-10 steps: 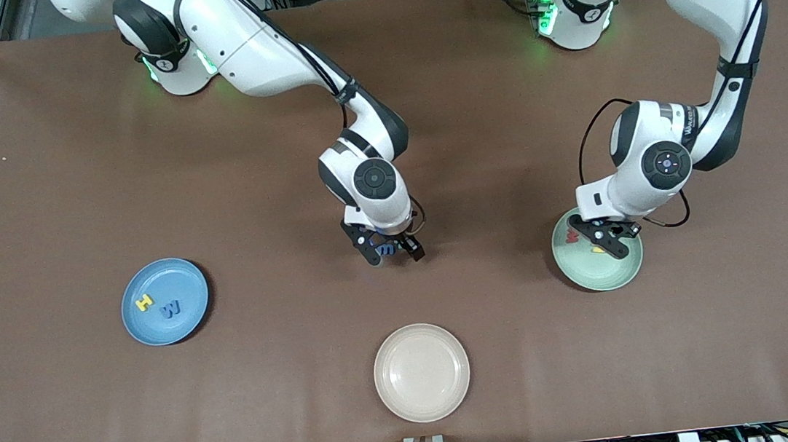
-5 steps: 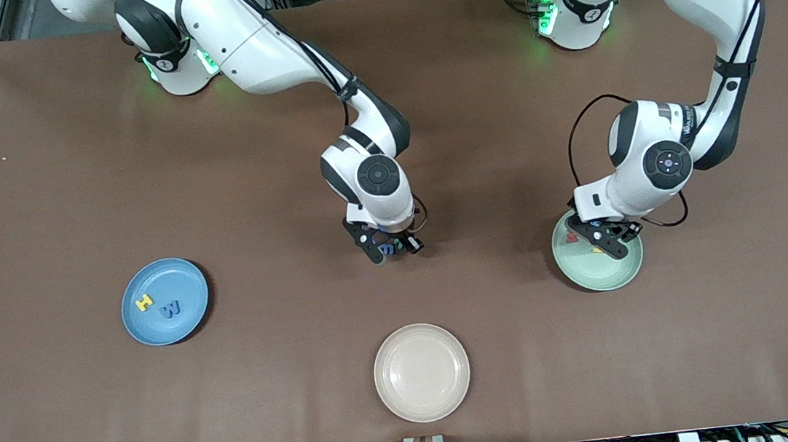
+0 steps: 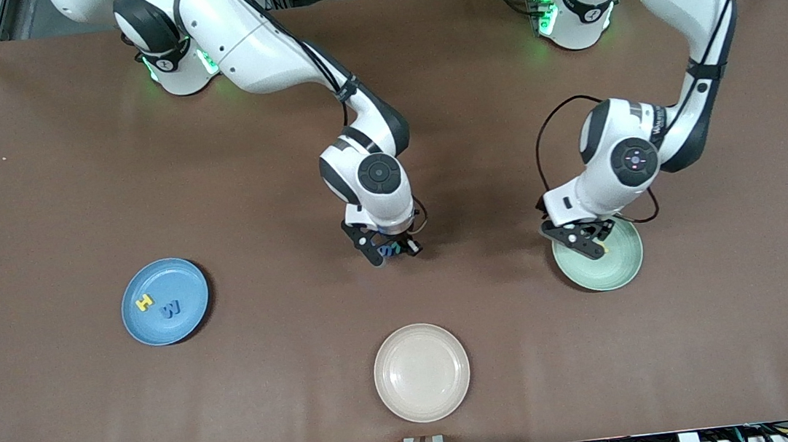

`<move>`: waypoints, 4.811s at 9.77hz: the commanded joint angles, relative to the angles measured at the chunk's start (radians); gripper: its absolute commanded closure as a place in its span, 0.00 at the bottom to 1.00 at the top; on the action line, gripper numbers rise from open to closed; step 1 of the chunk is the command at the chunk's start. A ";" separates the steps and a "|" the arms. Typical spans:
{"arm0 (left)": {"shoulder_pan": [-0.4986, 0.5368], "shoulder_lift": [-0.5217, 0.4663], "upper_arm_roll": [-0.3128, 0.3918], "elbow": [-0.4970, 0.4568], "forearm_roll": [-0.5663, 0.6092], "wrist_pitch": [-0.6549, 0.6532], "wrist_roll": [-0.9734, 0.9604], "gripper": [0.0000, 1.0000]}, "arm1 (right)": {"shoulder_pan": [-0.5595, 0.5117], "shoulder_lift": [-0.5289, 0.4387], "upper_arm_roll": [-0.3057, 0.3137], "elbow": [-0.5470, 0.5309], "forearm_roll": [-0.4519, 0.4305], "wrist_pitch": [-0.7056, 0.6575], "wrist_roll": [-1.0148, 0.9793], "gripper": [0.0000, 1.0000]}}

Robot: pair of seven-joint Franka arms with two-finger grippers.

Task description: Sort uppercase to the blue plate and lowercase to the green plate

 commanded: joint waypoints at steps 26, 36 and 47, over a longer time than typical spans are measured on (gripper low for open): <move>-0.575 0.540 0.081 0.674 0.071 0.161 -0.597 0.00 | -0.710 -0.382 0.010 -0.386 -0.116 -0.221 -1.268 0.00; -0.558 0.552 0.084 0.676 0.120 0.161 -0.507 0.00 | -0.710 -0.382 0.010 -0.386 -0.116 -0.221 -1.268 0.00; -0.558 0.555 0.073 0.720 0.111 0.163 -0.522 0.29 | -0.707 -0.385 0.010 -0.386 -0.116 -0.230 -1.266 0.00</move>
